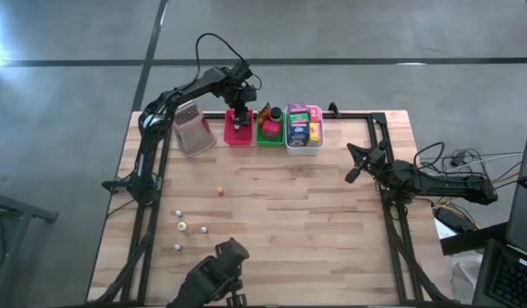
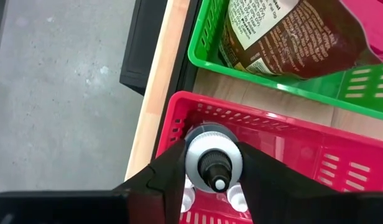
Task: Pick & Place Kitchen Items
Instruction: Put the large black food coloring bottle into the red bin
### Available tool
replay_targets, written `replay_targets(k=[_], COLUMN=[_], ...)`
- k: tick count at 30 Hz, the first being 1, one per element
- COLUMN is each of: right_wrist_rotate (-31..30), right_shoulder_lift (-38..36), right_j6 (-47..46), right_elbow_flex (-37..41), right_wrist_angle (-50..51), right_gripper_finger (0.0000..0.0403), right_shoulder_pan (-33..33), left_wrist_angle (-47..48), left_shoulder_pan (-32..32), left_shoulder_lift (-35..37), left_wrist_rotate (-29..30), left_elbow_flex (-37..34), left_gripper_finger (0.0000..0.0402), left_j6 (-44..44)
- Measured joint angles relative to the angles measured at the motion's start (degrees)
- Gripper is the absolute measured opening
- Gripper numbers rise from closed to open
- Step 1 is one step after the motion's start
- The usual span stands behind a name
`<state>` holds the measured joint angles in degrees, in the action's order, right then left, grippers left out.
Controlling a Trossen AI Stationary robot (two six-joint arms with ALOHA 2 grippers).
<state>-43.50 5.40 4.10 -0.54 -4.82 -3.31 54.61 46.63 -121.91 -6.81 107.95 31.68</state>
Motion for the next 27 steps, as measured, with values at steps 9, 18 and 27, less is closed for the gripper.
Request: replay_targets(k=[9, 18, 27], right_wrist_rotate=[0.0, 0.0, 0.0], right_shoulder_lift=[0.0, 0.0, 0.0], right_j6=[0.0, 0.0, 0.0], right_elbow_flex=[0.0, 0.0, 0.0], right_wrist_angle=[0.0, 0.0, 0.0], right_gripper_finger=[0.0008, 0.0008, 0.0008], right_shoulder_pan=[0.0, 0.0, 0.0], left_wrist_angle=[-0.8, -1.3, -1.1], left_shoulder_pan=[0.0, 0.0, 0.0], left_shoulder_lift=[-0.1, -0.1, -0.1], left_wrist_rotate=[0.1, 0.2, 0.4], left_elbow_flex=[0.0, 0.1, 1.0], left_gripper_finger=[0.0185, 0.0217, 0.0218], left_j6=[0.0, 0.0, 1.1])
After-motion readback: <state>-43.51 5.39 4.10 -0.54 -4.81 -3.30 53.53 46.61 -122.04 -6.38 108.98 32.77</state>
